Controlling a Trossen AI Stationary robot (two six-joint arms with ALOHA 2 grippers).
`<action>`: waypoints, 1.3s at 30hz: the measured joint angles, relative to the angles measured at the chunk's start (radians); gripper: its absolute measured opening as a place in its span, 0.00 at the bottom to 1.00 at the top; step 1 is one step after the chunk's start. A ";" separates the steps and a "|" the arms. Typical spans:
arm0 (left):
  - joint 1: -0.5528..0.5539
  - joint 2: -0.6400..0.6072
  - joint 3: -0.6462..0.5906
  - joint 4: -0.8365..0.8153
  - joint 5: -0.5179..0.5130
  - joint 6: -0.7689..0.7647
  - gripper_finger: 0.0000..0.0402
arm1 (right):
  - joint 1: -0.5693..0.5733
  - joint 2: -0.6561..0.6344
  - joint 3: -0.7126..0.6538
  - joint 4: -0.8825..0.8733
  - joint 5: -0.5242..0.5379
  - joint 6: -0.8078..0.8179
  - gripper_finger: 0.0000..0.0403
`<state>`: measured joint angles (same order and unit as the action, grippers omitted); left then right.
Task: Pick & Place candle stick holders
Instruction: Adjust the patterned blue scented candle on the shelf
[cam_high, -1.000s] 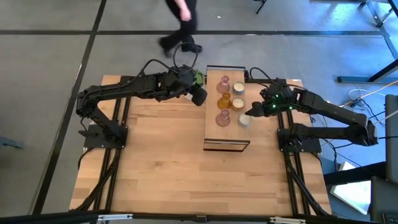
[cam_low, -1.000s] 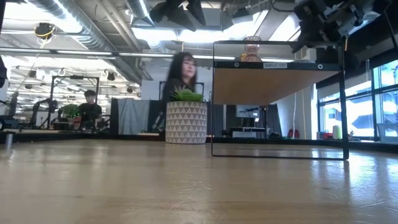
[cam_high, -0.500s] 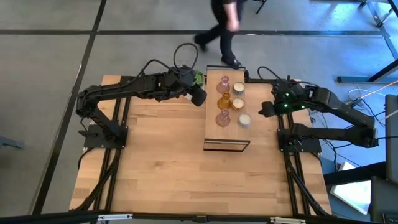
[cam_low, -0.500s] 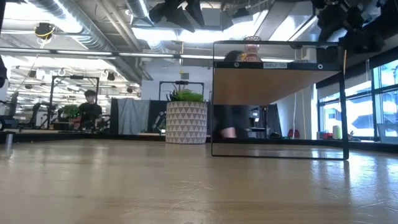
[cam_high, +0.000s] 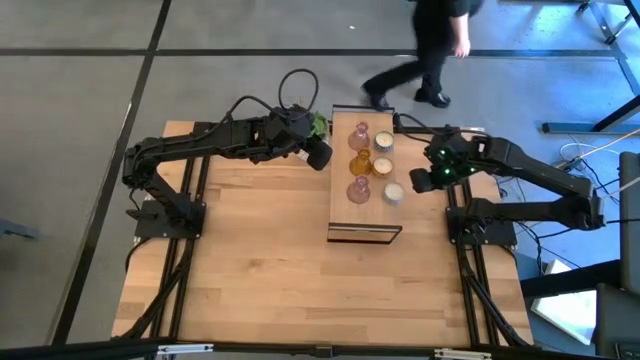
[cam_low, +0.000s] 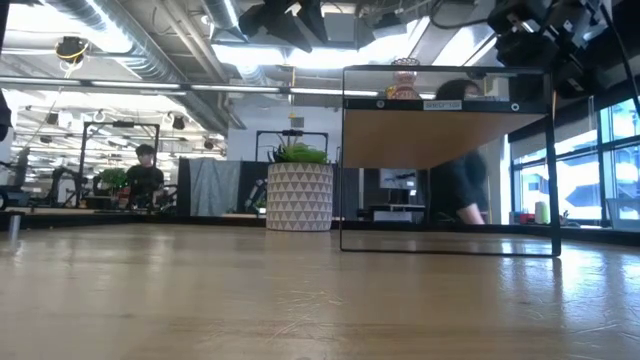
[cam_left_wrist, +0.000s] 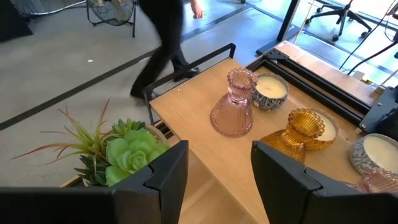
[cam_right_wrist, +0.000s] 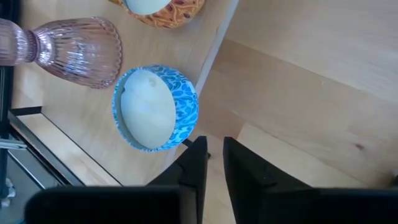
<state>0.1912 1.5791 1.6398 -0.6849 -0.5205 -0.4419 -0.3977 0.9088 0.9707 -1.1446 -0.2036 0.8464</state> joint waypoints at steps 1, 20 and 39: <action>-0.001 0.000 0.000 0.000 0.000 0.000 0.43 | 0.000 0.005 0.000 0.000 -0.001 -0.002 0.14; -0.006 0.000 0.000 -0.006 -0.011 0.000 0.43 | 0.002 0.069 -0.001 0.035 -0.010 -0.036 0.13; -0.006 -0.001 0.000 -0.031 -0.013 0.000 0.43 | 0.076 0.118 -0.001 0.111 -0.010 -0.015 0.13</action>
<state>0.1852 1.5784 1.6398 -0.7155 -0.5333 -0.4416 -0.3220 1.0271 0.9695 -1.0340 -0.2140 0.8314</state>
